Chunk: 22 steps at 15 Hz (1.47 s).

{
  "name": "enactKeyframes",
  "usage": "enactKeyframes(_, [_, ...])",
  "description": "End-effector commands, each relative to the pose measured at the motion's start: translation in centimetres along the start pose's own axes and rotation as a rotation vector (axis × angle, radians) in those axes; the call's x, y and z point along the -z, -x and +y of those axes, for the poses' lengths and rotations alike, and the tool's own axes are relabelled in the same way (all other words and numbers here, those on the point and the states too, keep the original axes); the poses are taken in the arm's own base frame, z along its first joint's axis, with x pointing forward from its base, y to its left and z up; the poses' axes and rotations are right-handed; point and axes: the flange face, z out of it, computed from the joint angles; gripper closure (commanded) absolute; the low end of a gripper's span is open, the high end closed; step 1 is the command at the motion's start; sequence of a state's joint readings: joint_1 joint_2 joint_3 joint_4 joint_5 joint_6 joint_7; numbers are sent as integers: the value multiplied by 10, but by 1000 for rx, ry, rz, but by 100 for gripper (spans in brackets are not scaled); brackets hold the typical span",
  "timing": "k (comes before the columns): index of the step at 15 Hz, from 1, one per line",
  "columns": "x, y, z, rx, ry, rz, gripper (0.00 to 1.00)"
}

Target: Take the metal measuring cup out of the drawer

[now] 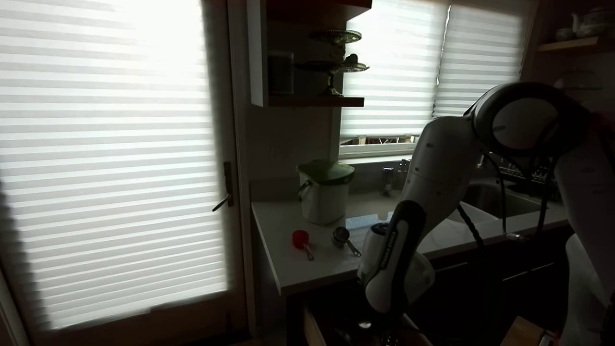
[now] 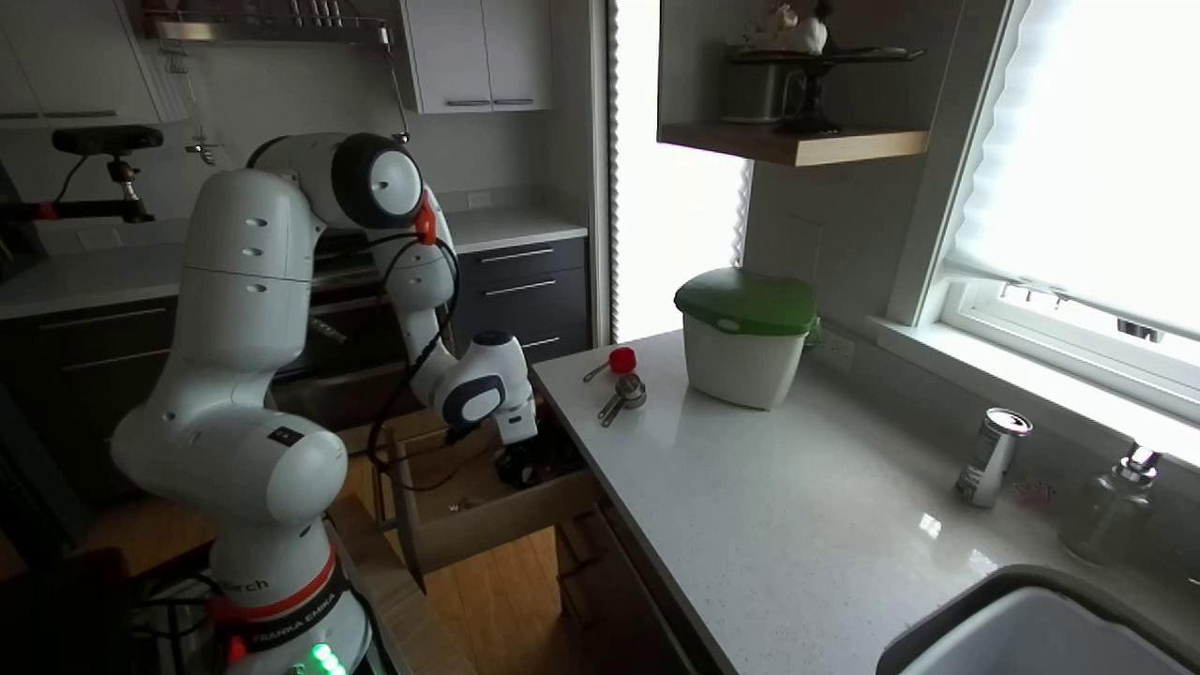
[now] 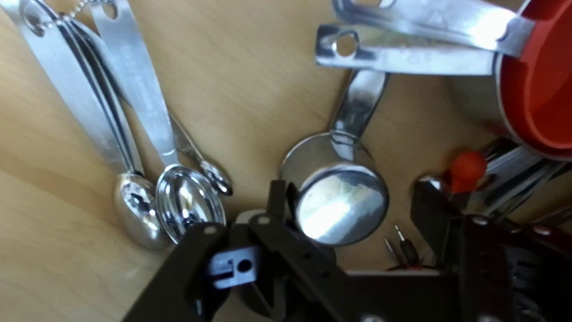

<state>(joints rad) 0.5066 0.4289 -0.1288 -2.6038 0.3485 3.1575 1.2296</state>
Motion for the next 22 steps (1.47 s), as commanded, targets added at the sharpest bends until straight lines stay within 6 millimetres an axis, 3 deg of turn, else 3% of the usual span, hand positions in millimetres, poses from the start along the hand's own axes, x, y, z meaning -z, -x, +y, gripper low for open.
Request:
enactKeyframes(1, [-10, 0, -5, 11, 36, 7, 39])
enactKeyframes(2, [-10, 0, -5, 11, 40, 7, 48])
enactKeyframes(3, [-11, 0, -5, 13, 46, 5, 48])
enactKeyframes(5, [-9, -1, -4, 14, 50, 9, 66])
enactKeyframes(6, [-6, -2, -2, 15, 53, 7, 70])
enactKeyframes(11, [16, -9, 10, 37, 102, 1, 70])
enactKeyframes(14, [39, -12, 17, 69, 114, -12, 70])
enactKeyframes(18, [84, -10, 20, 133, 97, -33, 70])
enactKeyframes(22, [137, -8, 2, 192, 34, 11, 70])
